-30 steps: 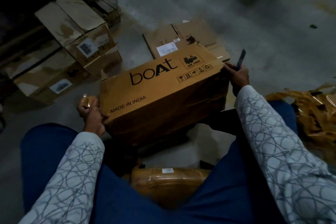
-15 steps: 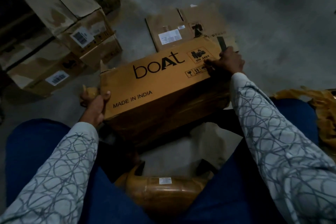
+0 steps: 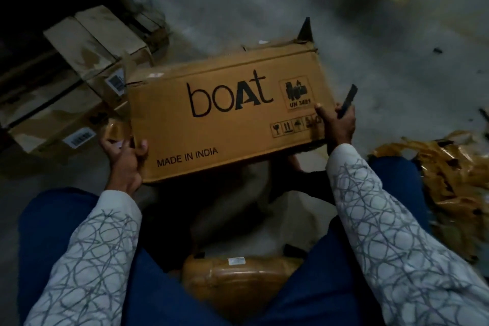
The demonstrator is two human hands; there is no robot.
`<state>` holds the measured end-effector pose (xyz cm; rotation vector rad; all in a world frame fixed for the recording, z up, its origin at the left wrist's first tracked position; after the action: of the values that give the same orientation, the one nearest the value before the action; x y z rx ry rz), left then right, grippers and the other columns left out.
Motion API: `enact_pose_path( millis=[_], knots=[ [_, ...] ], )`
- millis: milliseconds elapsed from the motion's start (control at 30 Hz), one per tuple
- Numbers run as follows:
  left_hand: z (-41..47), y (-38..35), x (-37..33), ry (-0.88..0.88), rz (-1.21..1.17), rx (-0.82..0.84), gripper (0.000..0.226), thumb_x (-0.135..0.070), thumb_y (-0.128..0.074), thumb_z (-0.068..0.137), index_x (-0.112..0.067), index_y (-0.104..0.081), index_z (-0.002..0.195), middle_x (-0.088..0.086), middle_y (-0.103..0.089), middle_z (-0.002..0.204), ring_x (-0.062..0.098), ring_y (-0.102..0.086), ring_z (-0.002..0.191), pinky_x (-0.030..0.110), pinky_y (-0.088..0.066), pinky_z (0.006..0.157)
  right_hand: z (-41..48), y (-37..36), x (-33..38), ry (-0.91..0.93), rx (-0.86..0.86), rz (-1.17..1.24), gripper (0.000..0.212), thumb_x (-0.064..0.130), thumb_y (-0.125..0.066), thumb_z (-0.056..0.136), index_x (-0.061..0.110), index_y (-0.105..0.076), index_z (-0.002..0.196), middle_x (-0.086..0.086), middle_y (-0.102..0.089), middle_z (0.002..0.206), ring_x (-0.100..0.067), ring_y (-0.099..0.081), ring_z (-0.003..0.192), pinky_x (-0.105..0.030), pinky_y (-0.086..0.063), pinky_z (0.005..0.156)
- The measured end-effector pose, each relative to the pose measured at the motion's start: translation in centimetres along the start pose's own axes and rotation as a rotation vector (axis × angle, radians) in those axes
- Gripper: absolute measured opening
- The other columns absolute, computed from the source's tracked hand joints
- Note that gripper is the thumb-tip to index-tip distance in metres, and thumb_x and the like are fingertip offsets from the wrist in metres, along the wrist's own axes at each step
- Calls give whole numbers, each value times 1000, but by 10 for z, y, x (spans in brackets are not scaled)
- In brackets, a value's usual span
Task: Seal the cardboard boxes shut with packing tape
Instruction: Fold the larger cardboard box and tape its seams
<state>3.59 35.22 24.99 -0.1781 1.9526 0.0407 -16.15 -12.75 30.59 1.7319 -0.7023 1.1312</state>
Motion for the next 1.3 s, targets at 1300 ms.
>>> enact_pose_path(
  millis=[1300],
  knots=[
    [138,62,123,360,58,-123,68,-54,-79,66,-28,-64,127,2,-71,121,18,-72,101,33,-61,70,34,-72,-38,-205,20,0,50,34,-77,84,11,-54,121,-9,-64,121,-27,-60,113,-27,-43,89]
  ],
)
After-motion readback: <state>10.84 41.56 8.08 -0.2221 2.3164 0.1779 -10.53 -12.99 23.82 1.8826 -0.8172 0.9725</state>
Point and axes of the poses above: each hand's wrist, its own z-axis towards the middle knuckle, its own y-axis out of the back of the hand, x = y × z, the point moved 6 cm from there along z, towards the middle knuckle
